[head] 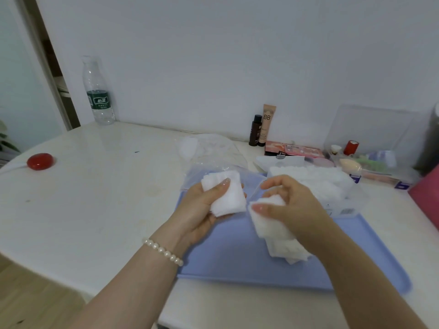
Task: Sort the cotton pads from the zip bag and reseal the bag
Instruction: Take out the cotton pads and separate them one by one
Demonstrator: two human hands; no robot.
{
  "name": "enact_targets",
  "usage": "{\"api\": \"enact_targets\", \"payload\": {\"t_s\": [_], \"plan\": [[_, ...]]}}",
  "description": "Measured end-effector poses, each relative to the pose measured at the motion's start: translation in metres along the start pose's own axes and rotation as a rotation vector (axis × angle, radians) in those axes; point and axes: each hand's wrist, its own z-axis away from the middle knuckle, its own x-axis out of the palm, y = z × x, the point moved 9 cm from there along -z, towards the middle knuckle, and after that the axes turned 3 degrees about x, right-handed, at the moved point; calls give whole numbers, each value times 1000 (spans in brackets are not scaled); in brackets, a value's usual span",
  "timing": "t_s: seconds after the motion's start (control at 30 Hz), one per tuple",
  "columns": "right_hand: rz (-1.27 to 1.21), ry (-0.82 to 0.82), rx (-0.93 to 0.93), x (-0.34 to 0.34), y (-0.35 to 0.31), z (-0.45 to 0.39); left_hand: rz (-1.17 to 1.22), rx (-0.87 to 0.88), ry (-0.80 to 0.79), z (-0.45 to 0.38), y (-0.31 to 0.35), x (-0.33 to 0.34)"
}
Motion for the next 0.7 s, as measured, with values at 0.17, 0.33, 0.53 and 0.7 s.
{"api": "enact_targets", "payload": {"t_s": [0.17,0.33,0.53,0.7], "plan": [[-31,358,-446,-16,-34,17,-258,-59,-156,4,-17,26],[83,460,-577,-4,-39,26,-264,-84,-361,16,-24,61],[221,504,-637,-9,-35,23,-165,-118,-458,21,-26,76],[297,471,-716,-9,-42,25,-64,-196,-487,23,-22,83]]}}
